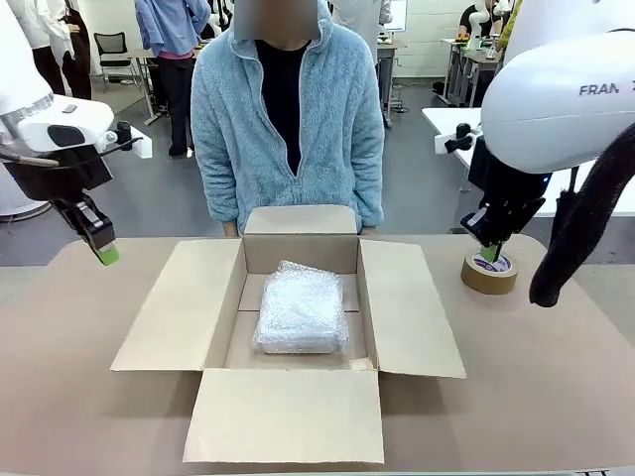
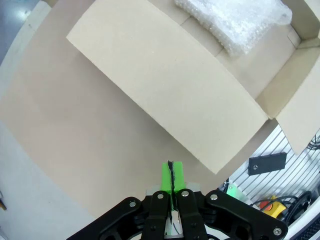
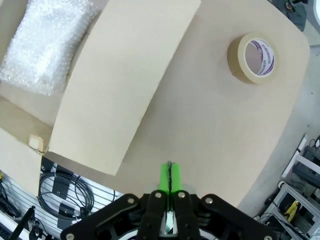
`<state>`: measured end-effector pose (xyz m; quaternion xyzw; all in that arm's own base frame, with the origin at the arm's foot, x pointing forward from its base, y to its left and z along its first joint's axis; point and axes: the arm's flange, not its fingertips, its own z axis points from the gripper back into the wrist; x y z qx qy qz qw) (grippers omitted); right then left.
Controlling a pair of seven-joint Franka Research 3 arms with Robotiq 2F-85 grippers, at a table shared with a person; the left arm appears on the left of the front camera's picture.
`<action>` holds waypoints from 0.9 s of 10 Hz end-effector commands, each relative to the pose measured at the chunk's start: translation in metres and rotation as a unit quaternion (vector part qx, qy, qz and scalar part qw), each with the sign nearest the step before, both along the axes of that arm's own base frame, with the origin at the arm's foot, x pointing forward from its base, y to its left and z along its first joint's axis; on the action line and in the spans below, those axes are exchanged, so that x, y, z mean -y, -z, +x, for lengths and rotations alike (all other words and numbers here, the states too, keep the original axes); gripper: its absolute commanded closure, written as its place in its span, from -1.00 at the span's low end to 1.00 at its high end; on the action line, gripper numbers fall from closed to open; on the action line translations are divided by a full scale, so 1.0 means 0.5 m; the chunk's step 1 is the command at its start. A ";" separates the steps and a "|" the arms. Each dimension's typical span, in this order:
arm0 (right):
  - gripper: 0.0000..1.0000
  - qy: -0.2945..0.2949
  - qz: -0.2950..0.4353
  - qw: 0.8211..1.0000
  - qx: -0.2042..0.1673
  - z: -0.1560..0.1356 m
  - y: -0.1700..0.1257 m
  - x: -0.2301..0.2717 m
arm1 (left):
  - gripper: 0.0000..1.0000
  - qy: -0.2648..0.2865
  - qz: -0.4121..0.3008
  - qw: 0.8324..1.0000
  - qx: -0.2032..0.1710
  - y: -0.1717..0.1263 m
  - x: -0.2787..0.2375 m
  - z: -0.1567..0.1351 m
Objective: Wrap the clocks to prevent damage.
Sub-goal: Once the human has placed the objects inside and stepped back, release both hands from the side flaps of the Package Box.
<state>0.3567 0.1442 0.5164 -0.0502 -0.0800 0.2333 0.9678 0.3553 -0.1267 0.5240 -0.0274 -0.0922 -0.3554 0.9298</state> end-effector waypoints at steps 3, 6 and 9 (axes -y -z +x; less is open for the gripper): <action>0.98 -0.004 -0.002 1.000 -0.008 0.000 0.009 -0.006 | 0.99 -0.011 -0.001 1.000 -0.001 0.013 0.011 0.011; 0.98 -0.320 -0.044 0.946 -0.026 -0.009 0.033 0.121 | 0.99 0.184 0.040 0.982 -0.026 0.007 -0.070 0.030; 0.98 -0.493 -0.095 0.865 -0.023 -0.032 0.062 0.158 | 0.99 0.316 0.069 0.946 0.007 -0.006 -0.078 0.022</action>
